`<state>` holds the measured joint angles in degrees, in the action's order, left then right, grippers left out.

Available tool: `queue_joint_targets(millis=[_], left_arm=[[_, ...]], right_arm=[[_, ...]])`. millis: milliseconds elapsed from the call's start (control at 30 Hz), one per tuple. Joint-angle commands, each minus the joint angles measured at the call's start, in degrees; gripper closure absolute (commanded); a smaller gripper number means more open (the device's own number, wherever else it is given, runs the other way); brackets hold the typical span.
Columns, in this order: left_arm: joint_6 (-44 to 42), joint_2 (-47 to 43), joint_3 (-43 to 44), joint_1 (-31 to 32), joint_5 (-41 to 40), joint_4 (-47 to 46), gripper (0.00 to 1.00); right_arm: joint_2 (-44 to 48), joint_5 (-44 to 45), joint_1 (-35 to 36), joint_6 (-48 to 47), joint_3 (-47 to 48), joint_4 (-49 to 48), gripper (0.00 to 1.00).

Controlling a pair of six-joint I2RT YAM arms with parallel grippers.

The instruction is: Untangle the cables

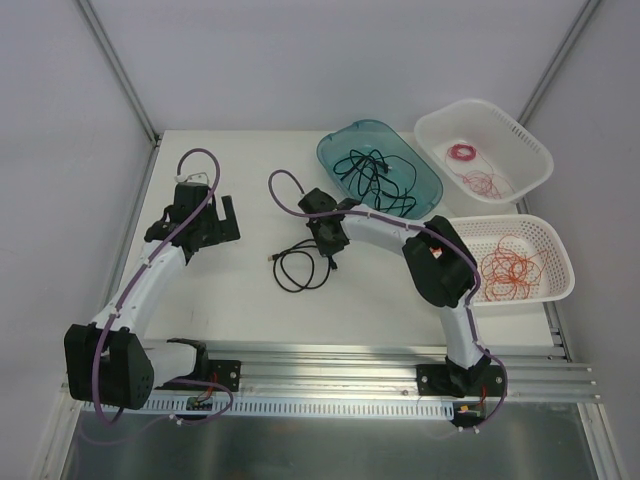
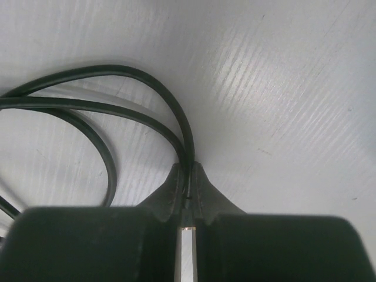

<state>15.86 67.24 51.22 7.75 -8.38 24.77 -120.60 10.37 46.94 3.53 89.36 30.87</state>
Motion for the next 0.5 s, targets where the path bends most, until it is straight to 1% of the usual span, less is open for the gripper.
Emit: queue_joint_targets(millis=[0,200,367,467], left_arm=[[0.67,0.26,1.25,-0.80,1.09,0.10,0.01],[0.84,0.34,1.34,-1.16,1.44,0.19,0.01],[1.02,0.26,1.25,-1.51,1.26,0.19,0.01],[1.02,0.17,1.25,-1.60,1.26,0.19,0.01]], right_arm=[[-1.67,-0.18,0.70,0.51,-1.38,-0.29,0.99],[7.55,0.35,0.79,-0.45,-5.16,-2.83,0.99],[15.02,1.23,0.79,-2.21,-4.55,-2.31,0.99],[17.67,1.93,0.79,-2.65,-3.41,-1.52,0.99]])
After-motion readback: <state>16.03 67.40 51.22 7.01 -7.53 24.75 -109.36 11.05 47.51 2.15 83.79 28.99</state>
